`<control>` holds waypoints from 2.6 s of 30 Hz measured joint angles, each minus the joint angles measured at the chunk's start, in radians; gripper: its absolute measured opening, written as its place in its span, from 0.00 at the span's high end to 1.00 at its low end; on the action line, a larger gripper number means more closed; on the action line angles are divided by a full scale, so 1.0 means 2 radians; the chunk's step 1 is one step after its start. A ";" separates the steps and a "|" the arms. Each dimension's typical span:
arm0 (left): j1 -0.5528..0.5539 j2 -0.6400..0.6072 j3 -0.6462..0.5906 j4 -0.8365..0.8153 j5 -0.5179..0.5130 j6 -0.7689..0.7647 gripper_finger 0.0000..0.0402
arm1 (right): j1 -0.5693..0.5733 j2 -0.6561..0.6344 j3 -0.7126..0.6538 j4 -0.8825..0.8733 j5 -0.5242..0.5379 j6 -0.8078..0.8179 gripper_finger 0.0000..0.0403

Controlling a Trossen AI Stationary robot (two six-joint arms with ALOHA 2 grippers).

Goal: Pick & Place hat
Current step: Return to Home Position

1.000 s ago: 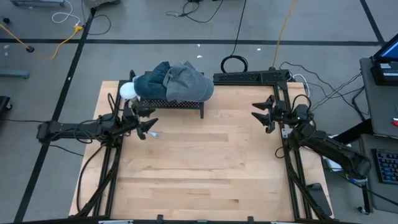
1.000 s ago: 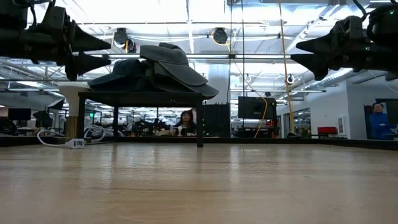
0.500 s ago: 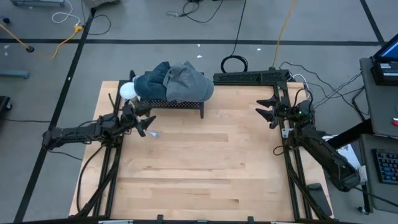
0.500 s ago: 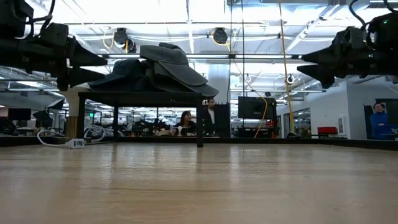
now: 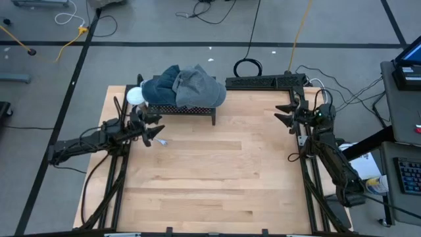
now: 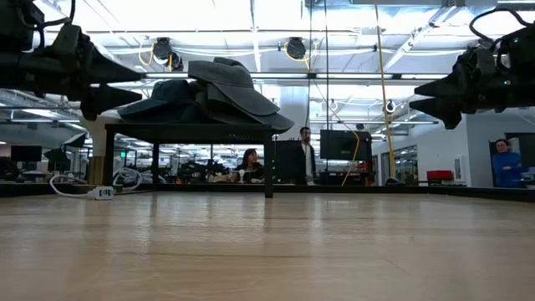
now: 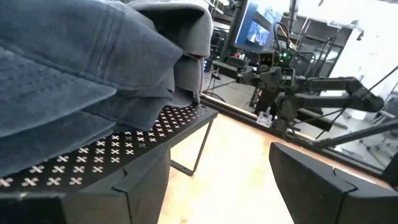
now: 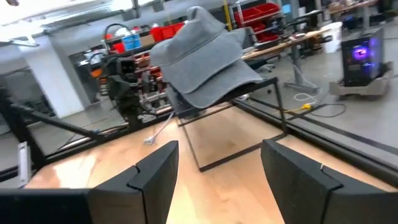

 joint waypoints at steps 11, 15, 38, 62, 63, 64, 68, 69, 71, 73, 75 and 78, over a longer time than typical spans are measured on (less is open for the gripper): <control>-0.001 0.001 0.000 0.001 -0.003 -0.021 0.27 | 0.032 0.006 0.000 -0.012 0.274 0.025 0.45; -0.001 0.001 -0.001 0.006 -0.003 -0.021 0.27 | 0.066 0.013 0.000 -0.004 0.330 0.026 0.45; -0.001 0.001 -0.001 0.010 -0.004 -0.021 0.26 | 0.289 0.022 0.013 -0.077 0.580 -0.085 0.45; -0.001 0.001 -0.001 0.011 -0.004 -0.021 0.31 | 0.292 0.029 0.011 -0.091 0.578 -0.084 0.45; -0.001 0.001 -0.001 0.011 -0.004 -0.021 0.31 | 0.292 0.029 0.011 -0.091 0.578 -0.084 0.45; -0.001 0.001 -0.001 0.011 -0.004 -0.021 0.31 | 0.292 0.029 0.011 -0.091 0.578 -0.084 0.45; -0.001 0.001 -0.001 0.011 -0.004 -0.021 0.29 | 0.292 0.030 0.011 -0.091 0.578 -0.084 0.45; -0.001 0.001 -0.001 0.011 -0.004 -0.021 0.29 | 0.292 0.029 0.011 -0.091 0.578 -0.084 0.45; -0.001 0.001 -0.001 0.011 -0.004 -0.021 0.28 | 0.292 0.030 0.011 -0.091 0.578 -0.084 0.45; -0.001 0.001 -0.001 0.011 -0.004 -0.021 0.27 | 0.292 0.030 0.011 -0.091 0.578 -0.084 0.45; -0.001 0.001 -0.001 0.011 -0.004 -0.021 0.26 | 0.292 0.030 0.011 -0.090 0.578 -0.084 0.45; -0.001 0.001 -0.001 0.011 -0.004 -0.021 0.26 | 0.292 0.030 0.011 -0.090 0.578 -0.084 0.45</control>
